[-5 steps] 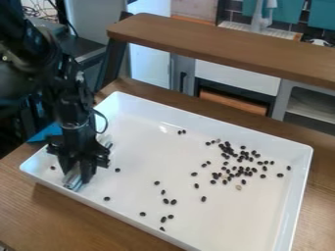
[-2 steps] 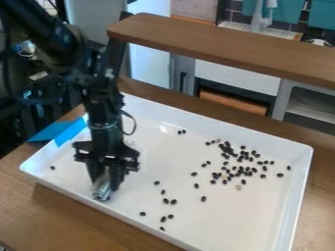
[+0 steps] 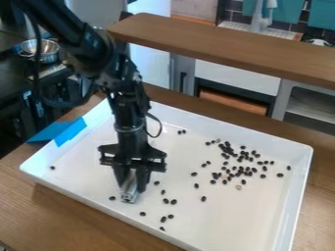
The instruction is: Sweep into pile
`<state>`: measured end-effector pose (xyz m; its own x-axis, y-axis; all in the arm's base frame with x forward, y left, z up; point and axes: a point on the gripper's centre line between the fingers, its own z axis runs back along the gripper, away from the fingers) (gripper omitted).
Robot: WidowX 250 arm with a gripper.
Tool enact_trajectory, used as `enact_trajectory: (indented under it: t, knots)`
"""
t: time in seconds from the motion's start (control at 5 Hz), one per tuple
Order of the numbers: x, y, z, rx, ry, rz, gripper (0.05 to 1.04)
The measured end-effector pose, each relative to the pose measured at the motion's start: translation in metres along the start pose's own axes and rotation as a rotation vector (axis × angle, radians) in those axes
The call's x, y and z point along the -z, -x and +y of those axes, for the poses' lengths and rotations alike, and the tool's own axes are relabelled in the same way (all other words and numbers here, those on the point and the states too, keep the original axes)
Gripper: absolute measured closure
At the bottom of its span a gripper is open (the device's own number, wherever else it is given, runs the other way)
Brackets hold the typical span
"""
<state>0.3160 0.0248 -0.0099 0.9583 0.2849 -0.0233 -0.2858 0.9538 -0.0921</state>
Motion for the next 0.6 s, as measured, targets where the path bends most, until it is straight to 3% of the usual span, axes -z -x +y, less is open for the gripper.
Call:
enact_trajectory:
  t: [0.6]
  knots:
    - [0.008,-0.010,-0.047,-0.070,0.002,-0.016,0.699]
